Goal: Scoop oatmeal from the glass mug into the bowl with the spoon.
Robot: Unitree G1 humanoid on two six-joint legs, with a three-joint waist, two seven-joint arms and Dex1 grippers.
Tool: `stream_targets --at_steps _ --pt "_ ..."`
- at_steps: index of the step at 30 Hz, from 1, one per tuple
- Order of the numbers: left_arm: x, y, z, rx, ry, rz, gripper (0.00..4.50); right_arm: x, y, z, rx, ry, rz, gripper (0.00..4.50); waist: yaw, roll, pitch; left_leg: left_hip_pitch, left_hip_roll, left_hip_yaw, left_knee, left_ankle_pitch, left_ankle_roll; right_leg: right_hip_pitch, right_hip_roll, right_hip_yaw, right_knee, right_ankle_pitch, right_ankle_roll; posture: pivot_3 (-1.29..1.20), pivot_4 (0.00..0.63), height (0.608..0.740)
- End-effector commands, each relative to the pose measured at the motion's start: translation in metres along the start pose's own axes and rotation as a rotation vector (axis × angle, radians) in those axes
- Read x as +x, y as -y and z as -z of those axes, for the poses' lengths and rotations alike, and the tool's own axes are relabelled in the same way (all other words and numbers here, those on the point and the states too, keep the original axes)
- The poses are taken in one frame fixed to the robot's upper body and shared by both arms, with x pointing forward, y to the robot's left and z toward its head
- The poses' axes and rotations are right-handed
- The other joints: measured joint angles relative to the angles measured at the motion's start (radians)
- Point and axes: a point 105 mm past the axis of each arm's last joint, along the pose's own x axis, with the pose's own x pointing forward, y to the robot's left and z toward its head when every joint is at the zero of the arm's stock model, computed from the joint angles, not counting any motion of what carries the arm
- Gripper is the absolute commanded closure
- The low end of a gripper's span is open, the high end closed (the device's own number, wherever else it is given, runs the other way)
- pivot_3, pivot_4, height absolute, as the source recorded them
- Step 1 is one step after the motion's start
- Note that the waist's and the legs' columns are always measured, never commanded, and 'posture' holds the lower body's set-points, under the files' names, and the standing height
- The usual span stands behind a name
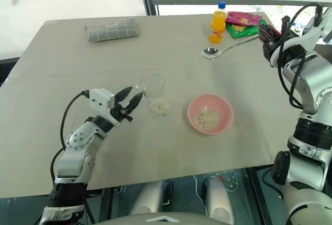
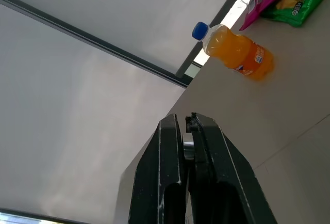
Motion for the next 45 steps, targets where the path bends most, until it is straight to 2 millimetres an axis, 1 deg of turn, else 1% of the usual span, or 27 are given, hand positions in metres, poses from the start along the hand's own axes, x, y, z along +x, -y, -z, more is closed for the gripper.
stream_targets --at_steps 1,5,13,14,15,16,17,18,19,20,25,28,32,35,38,39,43,45 --pt "0.006 -0.003 -0.008 0.028 0.035 0.023 2.35 -0.009 -0.017 -0.014 -0.033 0.062 -0.061 4.5 0.0 0.0 0.0 0.0 0.0 0.0 0.0 0.0 0.0 0.0 0.0 0.0 0.0 0.0 0.0 0.0 0.15 0.74" --pt "0.012 -0.005 -0.009 0.021 0.054 0.023 2.35 -0.01 -0.017 -0.014 -0.048 0.066 -0.055 4.5 0.0 0.0 0.0 0.0 0.0 0.0 0.0 0.0 0.0 0.0 0.0 0.0 0.0 0.0 0.0 0.0 0.15 0.74" --pt "0.025 -0.004 -0.004 0.007 0.055 0.029 2.35 -0.009 -0.02 -0.011 -0.077 0.05 -0.054 4.5 0.001 0.0 0.0 0.0 0.0 0.0 0.0 0.0 0.0 0.0 0.0 0.0 0.0 0.0 0.0 0.0 0.15 0.74" --pt "0.026 -0.005 -0.003 0.005 0.055 0.03 2.84 -0.009 -0.02 -0.011 -0.079 0.05 -0.055 4.5 0.001 0.0 0.0 0.0 0.0 0.0 0.0 0.0 0.0 0.0 0.0 0.0 0.0 0.0 0.0 0.0 0.15 0.74" --pt "0.027 -0.004 -0.002 0.003 0.054 0.034 3.09 -0.009 -0.021 -0.012 -0.081 0.05 -0.056 4.5 0.0 0.0 0.0 0.0 0.0 0.0 0.0 0.0 0.0 0.0 0.0 0.0 0.0 0.0 0.0 0.0 0.15 0.74" --pt "0.028 -0.004 -0.002 0.001 0.054 0.037 3.5 -0.009 -0.021 -0.012 -0.082 0.05 -0.057 4.5 0.0 0.0 0.0 0.0 0.0 0.0 0.0 0.0 0.0 0.0 0.0 0.0 0.0 0.0 0.0 0.0 0.15 0.74" --pt "0.029 -0.004 -0.002 0.0 0.055 0.04 4.03 -0.009 -0.022 -0.012 -0.083 0.049 -0.058 4.5 0.0 0.0 0.0 0.0 0.0 0.0 0.0 0.0 0.0 0.0 0.0 0.0 0.0 0.0 0.0 0.0 0.15 0.74" --pt "0.03 -0.004 -0.001 0.0 0.055 0.042 4.42 -0.009 -0.022 -0.012 -0.084 0.049 -0.058 4.5 0.001 0.0 0.0 0.0 0.0 0.0 0.0 0.0 0.0 0.0 0.0 0.0 0.0 0.0 0.0 0.0 0.15 0.74" --pt "0.031 -0.003 -0.002 -0.001 0.056 0.045 4.47 -0.008 -0.022 -0.012 -0.084 0.047 -0.059 4.5 0.001 0.001 0.0 0.0 0.001 0.0 0.0 0.0 0.0 0.0 0.0 0.0 0.0 0.0 0.0 0.0 0.15 0.74" --pt "0.032 -0.003 -0.002 -0.002 0.057 0.047 4.47 -0.008 -0.023 -0.011 -0.085 0.045 -0.061 4.5 0.0 0.001 0.0 0.0 0.0 0.0 0.0 0.0 0.0 0.0 0.0 0.0 0.0 0.0 0.0 0.0 0.15 0.74" --pt "0.038 -0.003 -0.006 0.001 0.062 0.046 4.47 -0.006 -0.038 -0.004 -0.113 0.015 -0.112 4.5 -0.002 0.001 0.0 0.0 0.0 0.0 0.0 0.0 0.0 0.0 0.0 0.0 0.0 0.0 0.0 0.0 0.15 0.74" --pt "0.048 -0.001 -0.014 -0.009 0.075 0.044 4.47 -0.004 -0.063 0.008 -0.184 -0.031 -0.197 4.5 -0.002 0.001 0.0 0.0 0.0 0.0 0.0 0.0 0.0 0.0 0.0 0.0 0.0 0.0 0.0 0.0 0.15 0.74" --pt "0.067 -0.001 -0.027 0.0 0.092 0.023 4.47 -0.005 -0.101 0.033 -0.265 -0.115 -0.35 4.5 -0.001 0.002 0.001 0.0 0.0 -0.001 0.0 0.0 0.0 0.0 0.001 0.0 0.0 0.0 0.001 0.0 0.15 0.74" --pt "0.081 0.001 -0.034 0.001 0.099 0.023 4.47 -0.006 -0.119 0.05 -0.325 -0.173 -0.431 4.5 0.002 0.002 0.001 -0.002 -0.001 -0.001 0.0 0.0 0.0 0.0 0.001 -0.002 -0.001 0.0 0.001 0.0 0.15 0.74" --pt "0.09 0.008 -0.038 -0.001 0.1 0.044 4.47 -0.005 -0.122 0.064 -0.394 -0.217 -0.454 4.5 0.002 0.002 0.001 -0.003 -0.001 -0.001 0.0 0.0 0.0 0.0 0.001 -0.002 -0.001 0.0 0.001 0.0 0.15 0.74" --pt "0.092 0.009 -0.038 -0.004 0.1 0.045 4.47 -0.004 -0.119 0.068 -0.428 -0.229 -0.447 4.5 0.001 0.002 0.001 -0.003 -0.001 -0.001 0.0 0.0 0.0 0.0 0.0 -0.002 -0.002 0.0 0.001 0.0 0.15 0.74" --pt "0.094 0.016 -0.035 -0.007 0.087 0.061 4.47 0.004 -0.097 0.084 -0.613 -0.282 -0.368 4.5 0.001 0.002 0.001 -0.003 -0.001 0.0 0.0 0.0 0.001 0.0 0.0 -0.002 -0.002 0.0 0.001 0.0 0.15 0.74" --pt "0.093 0.017 -0.033 0.001 0.075 0.064 4.47 0.007 -0.093 0.091 -0.703 -0.294 -0.355 4.5 0.001 0.002 0.001 -0.003 -0.001 0.0 0.0 0.0 0.001 -0.001 0.0 -0.003 -0.002 0.0 0.001 0.0 0.15 0.74"
